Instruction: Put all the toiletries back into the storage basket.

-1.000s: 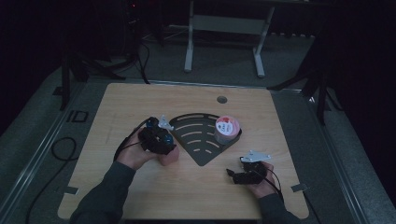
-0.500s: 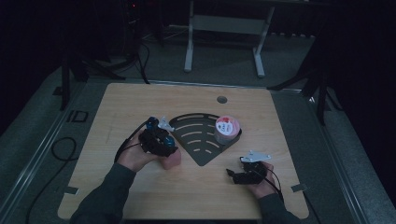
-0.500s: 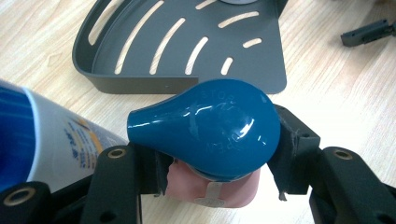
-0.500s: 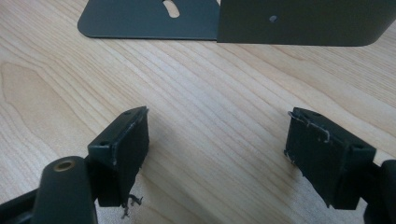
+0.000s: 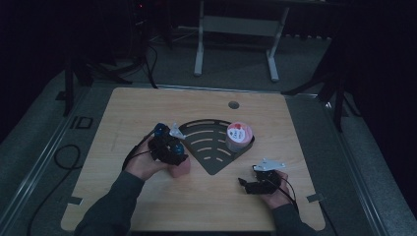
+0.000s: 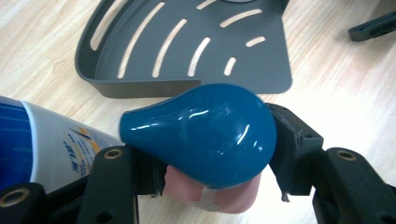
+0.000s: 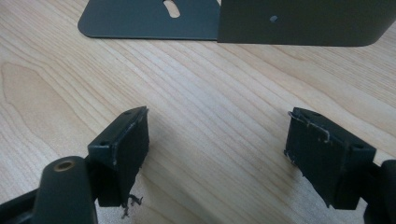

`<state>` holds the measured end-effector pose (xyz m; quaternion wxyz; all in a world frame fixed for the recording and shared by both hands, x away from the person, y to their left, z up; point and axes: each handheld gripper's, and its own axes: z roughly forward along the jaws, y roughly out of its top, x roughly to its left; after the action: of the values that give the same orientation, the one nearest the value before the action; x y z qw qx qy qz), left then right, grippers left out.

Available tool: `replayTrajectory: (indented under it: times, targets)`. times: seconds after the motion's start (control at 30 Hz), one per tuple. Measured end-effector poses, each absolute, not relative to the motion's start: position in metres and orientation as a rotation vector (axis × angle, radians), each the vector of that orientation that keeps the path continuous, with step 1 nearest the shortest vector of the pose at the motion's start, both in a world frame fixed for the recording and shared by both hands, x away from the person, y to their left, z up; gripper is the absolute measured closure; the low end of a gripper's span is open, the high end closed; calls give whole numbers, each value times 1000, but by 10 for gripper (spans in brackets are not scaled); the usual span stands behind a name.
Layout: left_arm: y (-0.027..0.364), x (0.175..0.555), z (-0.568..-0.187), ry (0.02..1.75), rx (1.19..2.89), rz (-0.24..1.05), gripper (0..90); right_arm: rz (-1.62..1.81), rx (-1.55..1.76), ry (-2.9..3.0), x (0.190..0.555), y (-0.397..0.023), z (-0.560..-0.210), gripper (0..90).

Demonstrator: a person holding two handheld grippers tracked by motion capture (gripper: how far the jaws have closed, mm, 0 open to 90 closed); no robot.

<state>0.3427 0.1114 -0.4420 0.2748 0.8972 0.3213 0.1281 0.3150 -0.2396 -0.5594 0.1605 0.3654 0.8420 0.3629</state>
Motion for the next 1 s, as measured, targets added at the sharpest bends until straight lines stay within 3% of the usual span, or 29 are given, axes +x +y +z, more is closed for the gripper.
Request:
replayTrajectory:
  times: [1.0]
  targets:
    - [94, 346, -427, 780, 2423, 286, 510, 1039, 1041, 2409, 315, -239, -559, 210]
